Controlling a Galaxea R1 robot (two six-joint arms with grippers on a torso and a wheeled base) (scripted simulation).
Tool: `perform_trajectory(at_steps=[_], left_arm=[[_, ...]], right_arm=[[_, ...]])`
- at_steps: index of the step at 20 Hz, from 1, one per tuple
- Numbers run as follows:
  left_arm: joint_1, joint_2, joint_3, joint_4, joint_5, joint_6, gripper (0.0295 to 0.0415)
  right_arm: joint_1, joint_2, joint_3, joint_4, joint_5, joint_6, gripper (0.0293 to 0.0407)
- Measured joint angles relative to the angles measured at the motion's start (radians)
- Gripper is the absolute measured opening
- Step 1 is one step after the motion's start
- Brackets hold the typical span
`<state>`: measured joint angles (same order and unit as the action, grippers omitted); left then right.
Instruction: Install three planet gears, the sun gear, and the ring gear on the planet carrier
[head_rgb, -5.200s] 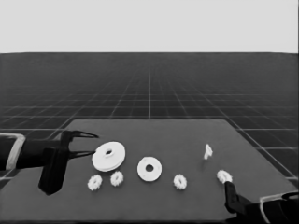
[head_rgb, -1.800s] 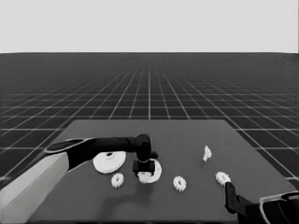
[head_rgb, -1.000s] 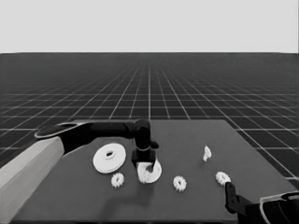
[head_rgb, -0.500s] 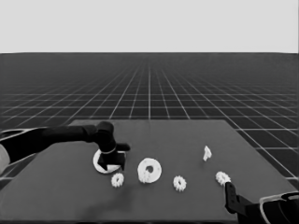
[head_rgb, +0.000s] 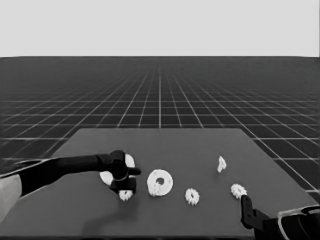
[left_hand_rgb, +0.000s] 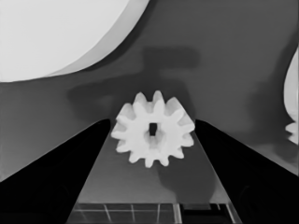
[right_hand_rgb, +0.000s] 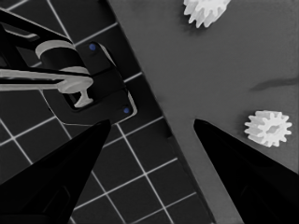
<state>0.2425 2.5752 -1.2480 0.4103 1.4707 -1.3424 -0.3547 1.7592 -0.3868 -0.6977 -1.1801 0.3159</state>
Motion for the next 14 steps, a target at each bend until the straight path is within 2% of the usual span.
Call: perform_trajectory(at_steps=[2, 10, 12, 14], left_arm=[[0.001, 0.000, -0.001, 0.001, 0.000, 0.000, 0.0314], [0.000, 0.000, -0.001, 0.001, 0.000, 0.000, 0.0312], [-0.134, -0.033, 0.110, -0.130, 0.057, -0.061, 0.0312], [-0.194, -0.037, 0.130, -0.185, 0.067, -0.074, 0.0312]], right_arm=[[0.000, 0.000, 0.000, 0.000, 0.000, 0.000, 0.0385], [0.000, 0.000, 0.000, 0.000, 0.000, 0.000, 0.0385], [0.000, 0.000, 0.000, 0.000, 0.000, 0.000, 0.0385], [0.000, 0.000, 0.000, 0.000, 0.000, 0.000, 0.0385]])
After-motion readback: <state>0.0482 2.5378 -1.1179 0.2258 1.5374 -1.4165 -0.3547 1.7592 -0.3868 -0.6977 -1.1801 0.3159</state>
